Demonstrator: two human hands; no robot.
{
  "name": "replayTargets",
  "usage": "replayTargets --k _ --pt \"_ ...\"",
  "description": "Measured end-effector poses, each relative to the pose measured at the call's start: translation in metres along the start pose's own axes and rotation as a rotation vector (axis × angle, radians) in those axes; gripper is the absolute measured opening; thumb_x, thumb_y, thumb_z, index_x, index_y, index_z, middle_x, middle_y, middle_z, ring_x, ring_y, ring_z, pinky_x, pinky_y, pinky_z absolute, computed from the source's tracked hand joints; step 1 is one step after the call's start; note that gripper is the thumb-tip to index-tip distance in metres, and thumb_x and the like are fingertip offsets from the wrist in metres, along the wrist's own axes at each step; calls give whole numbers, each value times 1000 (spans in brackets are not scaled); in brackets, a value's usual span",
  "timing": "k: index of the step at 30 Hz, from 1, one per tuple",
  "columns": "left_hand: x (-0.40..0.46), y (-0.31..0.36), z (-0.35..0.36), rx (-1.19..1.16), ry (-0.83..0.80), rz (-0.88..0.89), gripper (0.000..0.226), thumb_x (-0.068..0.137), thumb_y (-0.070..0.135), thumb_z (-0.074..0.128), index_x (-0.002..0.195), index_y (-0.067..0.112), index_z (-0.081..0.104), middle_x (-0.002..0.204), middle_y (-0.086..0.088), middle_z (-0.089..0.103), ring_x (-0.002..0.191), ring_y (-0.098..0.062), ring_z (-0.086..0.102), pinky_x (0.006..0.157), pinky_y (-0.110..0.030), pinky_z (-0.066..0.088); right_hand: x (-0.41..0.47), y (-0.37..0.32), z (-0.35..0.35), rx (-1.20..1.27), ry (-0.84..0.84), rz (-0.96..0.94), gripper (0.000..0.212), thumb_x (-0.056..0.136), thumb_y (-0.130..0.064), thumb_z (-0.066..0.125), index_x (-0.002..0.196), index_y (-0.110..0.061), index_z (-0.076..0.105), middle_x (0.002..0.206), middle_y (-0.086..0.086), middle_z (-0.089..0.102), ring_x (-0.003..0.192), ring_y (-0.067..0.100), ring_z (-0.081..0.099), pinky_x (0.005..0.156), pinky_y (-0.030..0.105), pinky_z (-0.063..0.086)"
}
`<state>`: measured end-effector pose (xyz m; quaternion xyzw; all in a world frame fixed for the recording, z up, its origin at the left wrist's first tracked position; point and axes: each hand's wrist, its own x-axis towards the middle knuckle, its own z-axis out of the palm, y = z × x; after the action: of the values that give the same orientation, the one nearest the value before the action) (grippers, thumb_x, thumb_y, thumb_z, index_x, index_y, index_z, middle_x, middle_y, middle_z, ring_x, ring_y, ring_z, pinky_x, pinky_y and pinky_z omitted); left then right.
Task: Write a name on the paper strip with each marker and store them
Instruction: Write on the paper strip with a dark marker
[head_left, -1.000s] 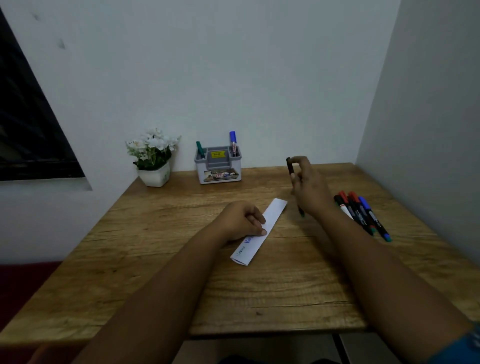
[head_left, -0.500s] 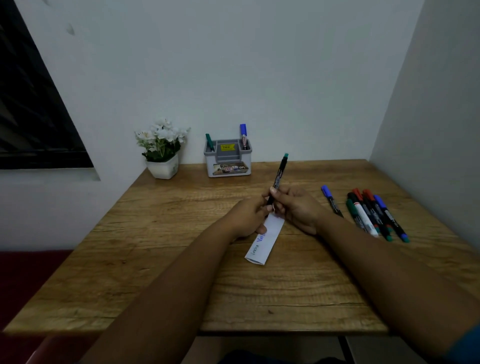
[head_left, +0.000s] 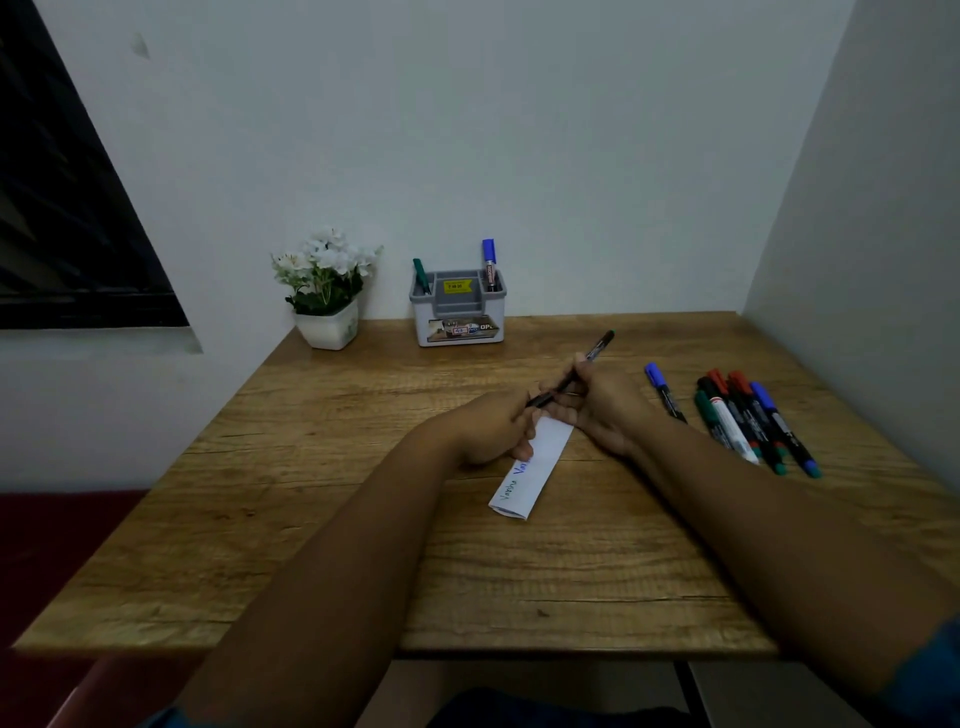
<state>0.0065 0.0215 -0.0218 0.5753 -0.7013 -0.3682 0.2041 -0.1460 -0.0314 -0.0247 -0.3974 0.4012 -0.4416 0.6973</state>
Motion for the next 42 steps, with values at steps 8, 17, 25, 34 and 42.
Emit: replayTargets --k 8,17,25,34,42 --pt "-9 -15 -7 -318 5 1 31 90 16 67 114 15 48 103 -8 65 83 -14 62 69 -26 54 0 1 -17 -90 -177 -50 17 97 -25 56 88 -12 61 79 2 57 70 9 52 71 24 48" --pt "-10 -24 -18 -103 31 116 46 77 10 80 98 31 44 111 7 71 78 -14 59 80 -27 50 -11 -1 -25 -639 -291 -312 15 85 7 63 98 0 63 80 4 67 74 8 65 69 19 53" --pt "-7 -29 -28 -235 -107 27 65 77 -10 72 127 11 36 119 -10 65 102 -9 63 89 -22 54 -9 7 -16 -1003 -306 -482 8 78 -4 70 82 -10 73 85 3 73 86 14 68 80 29 54" --pt "-3 -30 -30 -214 -131 36 58 77 -8 73 115 18 40 118 -6 66 99 -9 63 84 -22 54 -10 6 -14 -1054 -349 -457 4 76 0 74 79 -2 72 78 -4 71 77 2 64 70 15 50" --pt "-2 -30 -30 -203 -136 31 58 77 -8 74 116 17 39 116 -4 65 102 -11 62 91 -27 53 -10 6 -17 -1018 -331 -469 3 79 -2 73 81 -4 73 84 6 73 87 18 68 80 27 54"
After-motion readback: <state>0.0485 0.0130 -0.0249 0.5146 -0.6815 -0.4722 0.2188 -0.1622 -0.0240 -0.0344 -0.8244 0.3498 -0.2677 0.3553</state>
